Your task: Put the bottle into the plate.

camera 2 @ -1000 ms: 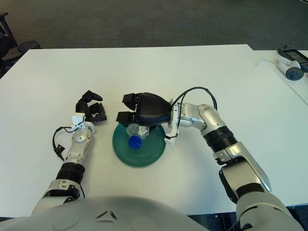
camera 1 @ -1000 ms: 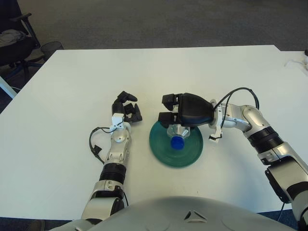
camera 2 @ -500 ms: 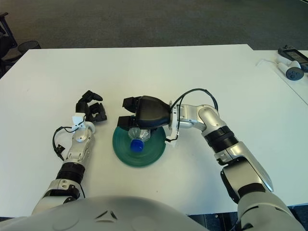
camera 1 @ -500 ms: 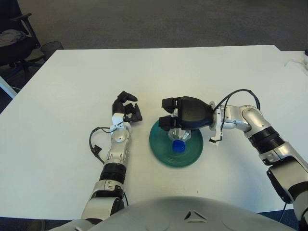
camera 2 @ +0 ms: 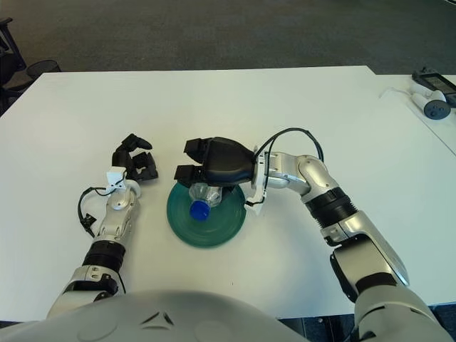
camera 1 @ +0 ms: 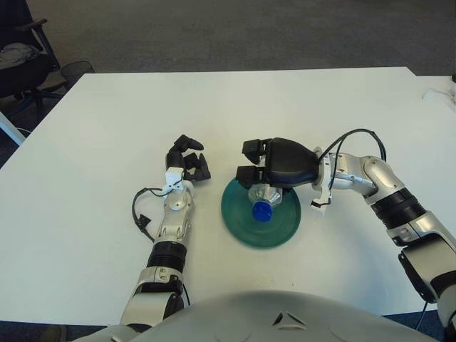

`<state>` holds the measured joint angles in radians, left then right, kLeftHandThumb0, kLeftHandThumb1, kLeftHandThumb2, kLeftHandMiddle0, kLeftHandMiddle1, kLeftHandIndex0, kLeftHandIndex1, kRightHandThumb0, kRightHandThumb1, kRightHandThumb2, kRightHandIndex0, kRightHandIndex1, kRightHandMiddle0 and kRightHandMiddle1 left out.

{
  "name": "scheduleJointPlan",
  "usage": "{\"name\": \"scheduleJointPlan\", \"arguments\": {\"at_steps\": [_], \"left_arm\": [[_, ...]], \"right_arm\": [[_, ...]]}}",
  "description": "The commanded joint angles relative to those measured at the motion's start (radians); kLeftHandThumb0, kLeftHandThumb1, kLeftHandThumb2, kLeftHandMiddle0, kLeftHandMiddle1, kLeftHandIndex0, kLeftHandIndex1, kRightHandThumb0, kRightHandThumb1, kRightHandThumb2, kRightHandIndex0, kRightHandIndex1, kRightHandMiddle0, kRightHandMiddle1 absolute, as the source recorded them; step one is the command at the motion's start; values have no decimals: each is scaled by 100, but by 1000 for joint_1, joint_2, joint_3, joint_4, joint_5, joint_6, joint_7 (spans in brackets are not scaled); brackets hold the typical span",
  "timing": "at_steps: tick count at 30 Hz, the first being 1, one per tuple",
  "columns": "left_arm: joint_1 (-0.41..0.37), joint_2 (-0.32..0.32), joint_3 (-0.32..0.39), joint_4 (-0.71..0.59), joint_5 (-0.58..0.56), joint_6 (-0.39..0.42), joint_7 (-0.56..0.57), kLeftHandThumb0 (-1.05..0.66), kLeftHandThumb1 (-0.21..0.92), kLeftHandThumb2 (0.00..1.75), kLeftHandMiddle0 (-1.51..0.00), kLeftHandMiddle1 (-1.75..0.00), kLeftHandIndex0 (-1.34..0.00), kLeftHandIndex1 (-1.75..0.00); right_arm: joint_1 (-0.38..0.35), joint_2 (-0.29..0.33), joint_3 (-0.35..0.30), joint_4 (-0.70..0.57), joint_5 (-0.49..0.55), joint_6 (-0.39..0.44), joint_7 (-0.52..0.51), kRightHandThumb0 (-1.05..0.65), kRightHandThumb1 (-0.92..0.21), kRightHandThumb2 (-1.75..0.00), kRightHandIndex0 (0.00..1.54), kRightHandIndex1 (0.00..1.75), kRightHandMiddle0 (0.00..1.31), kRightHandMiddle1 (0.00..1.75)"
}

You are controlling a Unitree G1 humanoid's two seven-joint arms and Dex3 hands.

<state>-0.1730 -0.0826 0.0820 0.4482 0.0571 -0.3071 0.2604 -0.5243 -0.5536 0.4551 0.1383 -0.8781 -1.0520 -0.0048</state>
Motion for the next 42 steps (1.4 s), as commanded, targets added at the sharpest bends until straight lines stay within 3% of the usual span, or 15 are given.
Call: {"name": "scheduleJointPlan", "arguments": {"at_steps": [1, 5, 6, 7, 10, 16, 19, 27, 38, 42], "left_arm": [[11, 2, -1, -15, 6, 13, 6, -64, -1, 173, -130, -175, -90, -175], [17, 2, -3, -24, 9, 21, 7, -64, -2, 173, -130, -175, -90, -175], [17, 2, -4, -25, 10, 23, 9, -64, -2, 173, -130, -175, -90, -175], [17, 2, -4, -26, 11, 26, 10, -64, -2, 173, -130, -175, -90, -175], [20, 3, -6, -31, 12, 28, 9, -65, -2, 173, -130, -175, -90, -175], [33, 11, -20, -58, 36, 27, 12, -65, -2, 174, -130, -175, -91, -175], [39, 13, -25, -74, 44, 44, 8, -65, -3, 174, -130, -175, -91, -175], [48, 12, -30, -109, 51, 94, 13, -65, -3, 175, -130, -175, -91, -175], [57, 13, -36, -139, 58, 131, 11, -65, -3, 174, -131, -175, -91, -175], [60, 11, -35, -149, 60, 146, 17, -65, -2, 174, -131, -175, -91, -175]], "right_arm": [[13, -11, -6, -22, 36, 16, 37, -41, -61, -91, 55, 175, 40, 172], [20, -16, -14, -37, 46, 26, 59, -39, -71, -80, 39, 169, 33, 174], [16, -22, -16, -44, 43, 26, 67, -38, -76, -73, 33, 160, 29, 174], [13, -26, -18, -49, 42, 26, 73, -55, -82, -69, 26, 141, 22, 164], [1, -43, -19, -69, 12, 21, 92, -77, -89, -66, 16, 106, 10, 146], [-1, -80, -19, -94, -55, 9, 102, -96, -92, -75, 3, 28, 1, 61], [-8, -90, -10, -91, -48, 4, 123, -102, -92, -77, 1, 9, 0, 33], [-26, -108, 0, -85, -37, -24, 162, -105, -92, -74, 0, 0, 0, 3], [-41, -112, 1, -74, -4, -27, 216, -105, -92, -61, 0, 0, 0, 0], [-54, -115, 7, -62, 52, -16, 267, -105, -92, -58, 0, 0, 0, 0]]}}
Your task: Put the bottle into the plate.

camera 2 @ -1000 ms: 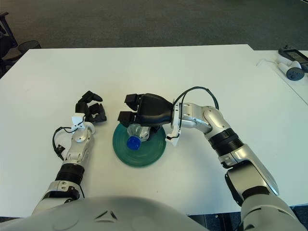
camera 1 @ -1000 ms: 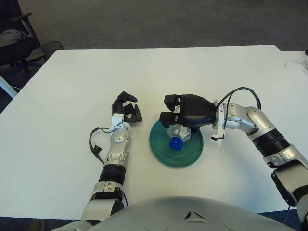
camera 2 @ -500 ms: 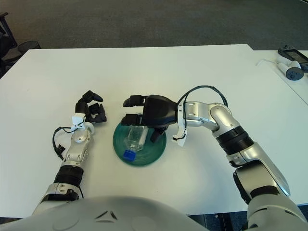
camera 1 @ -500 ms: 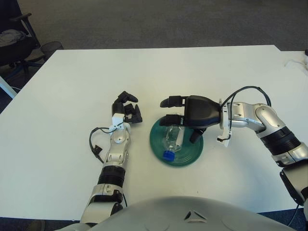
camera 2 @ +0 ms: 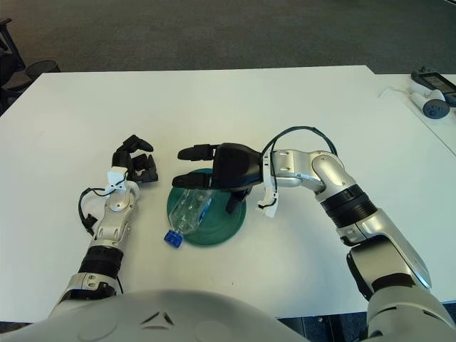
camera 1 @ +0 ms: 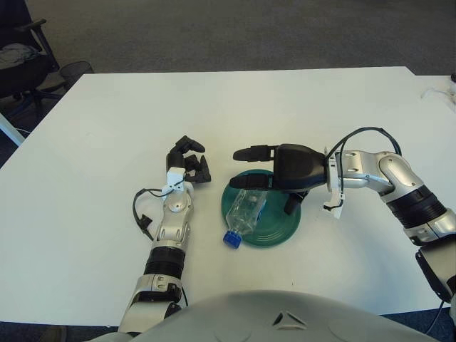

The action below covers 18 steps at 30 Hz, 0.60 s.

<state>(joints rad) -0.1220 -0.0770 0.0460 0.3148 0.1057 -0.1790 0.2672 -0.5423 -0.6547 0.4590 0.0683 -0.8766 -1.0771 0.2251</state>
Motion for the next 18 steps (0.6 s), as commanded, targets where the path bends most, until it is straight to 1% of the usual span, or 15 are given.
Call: {"name": "scheduleJointPlan", "arguments": {"at_steps": [1, 5, 8, 10, 13, 14, 15, 16, 17, 18], "left_arm": [[10, 4, 1, -20, 13, 24, 13, -65, -2, 174, -130, -175, -91, -175], [11, -1, 0, -28, 13, 35, 19, -64, -2, 173, -130, -175, -90, -175], [10, -4, 2, -27, 6, 35, 21, -64, -2, 173, -129, -175, -90, -175], [9, -8, 8, -20, -13, 26, 12, -64, -2, 173, -128, -175, -90, -175], [1, -15, 17, -3, -44, 7, -4, -64, -1, 173, -127, -175, -90, -175], [-1, -16, 19, 1, -49, 3, -6, -41, -6, 174, -117, -167, -85, -175], [-3, -16, 20, 6, -56, -2, -12, -33, -7, 174, -114, -165, -83, -175], [-4, -17, 22, 10, -61, -7, -15, -21, -9, 174, -108, -161, -80, -175], [-3, -15, 25, 22, -74, -18, -29, -14, -11, 174, -105, -159, -78, -175], [-3, -13, 28, 31, -83, -26, -39, -11, -11, 174, -103, -159, -77, -175]], "right_arm": [[-45, -16, 8, 14, 83, 17, 64, -105, -92, -58, 0, 0, 0, 0], [-71, -16, 16, 38, 162, 32, 132, -105, -92, -57, 0, 0, 0, 0], [-98, -7, 14, 75, 206, 38, 159, -105, -92, -58, 0, 0, 0, 0], [-142, 13, 10, 143, 214, 32, 153, -105, -92, -61, 0, 0, 0, 0], [-205, 46, -6, 264, 205, 17, 106, -105, -92, -64, 0, 0, 0, 0], [-218, 54, -11, 292, 204, 15, 92, -105, -92, -66, 0, 0, 1, 1], [-232, 69, -22, 332, 218, 20, 73, -105, -92, -66, 0, 0, 1, 1], [-242, 79, -31, 363, 227, 22, 58, -105, -92, -67, 0, 0, 3, 2], [-244, 95, -55, 386, 275, 49, 51, -105, -92, -68, 0, 0, 3, 2], [-246, 106, -73, 402, 309, 68, 45, -105, -92, -69, 0, 0, 3, 8]]}}
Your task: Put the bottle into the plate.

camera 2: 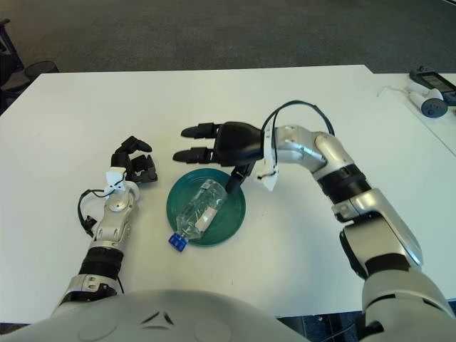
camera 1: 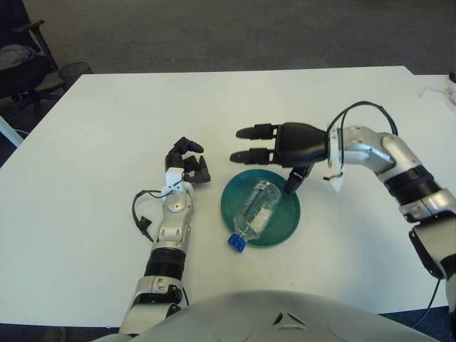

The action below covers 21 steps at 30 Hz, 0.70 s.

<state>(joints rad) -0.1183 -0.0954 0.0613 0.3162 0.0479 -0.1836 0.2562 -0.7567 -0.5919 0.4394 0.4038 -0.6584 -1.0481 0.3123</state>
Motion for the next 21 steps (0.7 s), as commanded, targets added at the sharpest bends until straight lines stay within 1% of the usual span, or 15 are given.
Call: {"name": "scheduleJointPlan", "arguments": {"at_steps": [1, 2, 3, 4, 6, 8, 11, 13, 17, 20, 21], "left_arm": [[-6, 6, 15, 36, -33, -28, -36, -7, -11, 174, -100, -159, -76, -175], [-7, 6, 17, 41, -38, -33, -41, -5, -11, 175, -99, -160, -75, -175], [-8, 6, 19, 49, -40, -43, -42, -4, -11, 175, -98, -160, -74, -175], [-9, 5, 22, 57, -42, -53, -43, -3, -10, 175, -96, -162, -73, -175], [-12, 5, 25, 72, -43, -71, -43, -1, -10, 175, -94, -164, -72, -175], [-15, 7, 27, 86, -40, -87, -41, -1, -8, 175, -91, -168, -71, -175], [-18, 9, 29, 99, -31, -101, -33, 0, -8, 175, -89, -171, -71, -175], [-20, 10, 29, 106, -22, -101, -24, 0, -7, 175, -88, -172, -71, -175], [-19, 11, 29, 109, -17, -100, -18, 0, -7, 175, -87, -172, -71, -175], [-17, 11, 29, 107, -16, -97, -17, 0, -7, 175, -87, -172, -71, -175], [-16, 10, 29, 105, -16, -96, -17, 0, -7, 175, -87, -172, -71, -175]], "right_arm": [[-29, 54, -70, 78, 123, 60, -45, -105, -92, -70, 0, 1, 2, 17], [-28, 62, -81, 87, 144, 72, -46, -105, -92, -71, 1, 1, 1, 24], [-22, 76, -99, 95, 181, 99, -47, -105, -92, -71, 2, 1, 1, 27], [-17, 87, -112, 99, 207, 118, -47, -105, -92, -71, 4, 2, 0, 35], [-5, 107, -135, 99, 247, 150, -53, -105, -92, -70, 6, 3, 0, 43], [20, 138, -173, 93, 268, 178, -104, -104, -92, -67, 9, 5, 0, 52], [41, 168, -212, 98, 283, 198, -160, -103, -92, -61, 13, 6, 0, 61], [52, 201, -241, 122, 304, 213, -208, -99, -92, -56, 16, 7, 0, 67], [67, 248, -275, 129, 338, 234, -256, -94, -92, -50, 22, 10, 0, 75], [74, 281, -295, 145, 367, 240, -279, -93, -92, -49, 25, 11, 0, 79], [79, 299, -302, 160, 392, 242, -281, -93, -92, -49, 25, 12, 0, 80]]}}
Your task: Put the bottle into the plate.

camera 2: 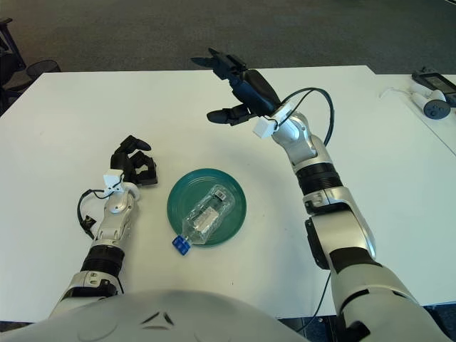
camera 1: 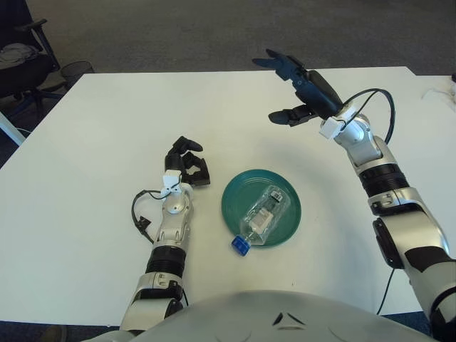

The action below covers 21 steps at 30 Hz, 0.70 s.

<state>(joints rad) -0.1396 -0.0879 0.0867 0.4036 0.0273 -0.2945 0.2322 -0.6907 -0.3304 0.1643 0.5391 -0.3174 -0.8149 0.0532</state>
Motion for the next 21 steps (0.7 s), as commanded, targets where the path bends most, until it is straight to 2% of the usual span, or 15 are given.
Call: {"name": "scheduleJointPlan", "arguments": {"at_steps": [1, 11, 21], "left_arm": [[6, 2, 4, 16, 4, 17, 7, 0, -7, 175, -87, -172, -71, -175], [18, -3, 2, 3, 16, 23, 23, 0, -7, 175, -86, -174, -71, -175], [25, -4, 1, -15, 23, 44, 26, 0, -6, 175, -87, -174, -70, -175]], "right_arm": [[24, 61, -39, 36, 92, 23, -16, -92, -92, -49, 26, 12, 0, 81], [109, 172, -118, 32, 292, 150, 18, -83, -92, -48, 27, 13, 0, 87], [166, 229, -151, 53, 320, 145, 11, -72, -92, -51, 27, 14, 0, 95]]}}
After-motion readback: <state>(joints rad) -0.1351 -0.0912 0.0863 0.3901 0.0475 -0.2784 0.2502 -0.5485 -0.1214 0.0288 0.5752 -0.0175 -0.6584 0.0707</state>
